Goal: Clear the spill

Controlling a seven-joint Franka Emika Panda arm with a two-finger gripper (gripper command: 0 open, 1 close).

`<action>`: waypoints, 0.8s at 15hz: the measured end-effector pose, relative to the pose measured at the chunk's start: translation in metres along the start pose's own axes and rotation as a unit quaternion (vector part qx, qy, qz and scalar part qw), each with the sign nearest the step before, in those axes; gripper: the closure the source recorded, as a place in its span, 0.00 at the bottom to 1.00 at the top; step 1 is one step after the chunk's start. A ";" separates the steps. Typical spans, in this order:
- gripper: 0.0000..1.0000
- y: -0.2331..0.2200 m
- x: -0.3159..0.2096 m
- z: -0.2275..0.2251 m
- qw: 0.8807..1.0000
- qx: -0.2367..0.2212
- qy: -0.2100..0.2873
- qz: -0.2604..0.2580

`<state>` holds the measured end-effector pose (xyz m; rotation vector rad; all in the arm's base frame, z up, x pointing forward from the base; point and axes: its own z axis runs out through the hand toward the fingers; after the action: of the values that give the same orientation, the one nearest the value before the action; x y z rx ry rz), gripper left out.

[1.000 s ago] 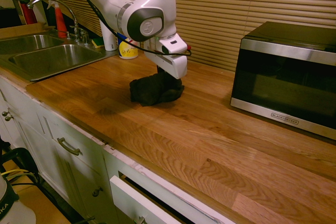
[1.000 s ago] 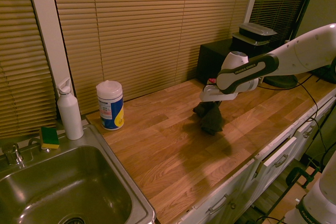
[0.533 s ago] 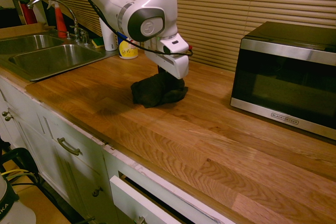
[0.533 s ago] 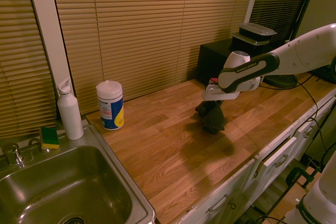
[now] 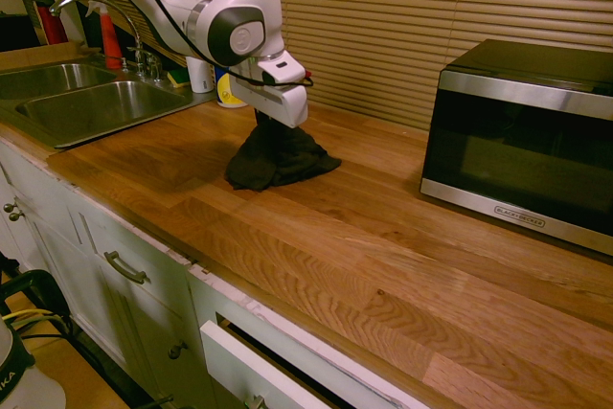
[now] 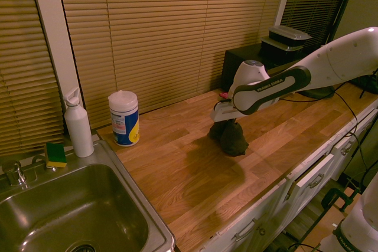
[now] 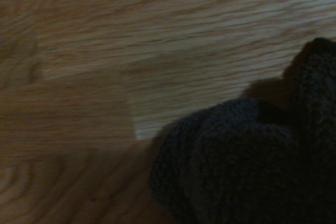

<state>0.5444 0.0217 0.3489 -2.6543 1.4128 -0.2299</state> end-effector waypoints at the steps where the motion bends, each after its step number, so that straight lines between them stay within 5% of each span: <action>1: 1.00 -0.006 -0.010 0.000 1.000 0.000 0.000 -0.006; 12: 1.00 -0.069 -0.131 -0.001 0.998 0.006 -0.004 -0.057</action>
<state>0.5280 0.1692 0.3522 -2.7259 1.2566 -0.2367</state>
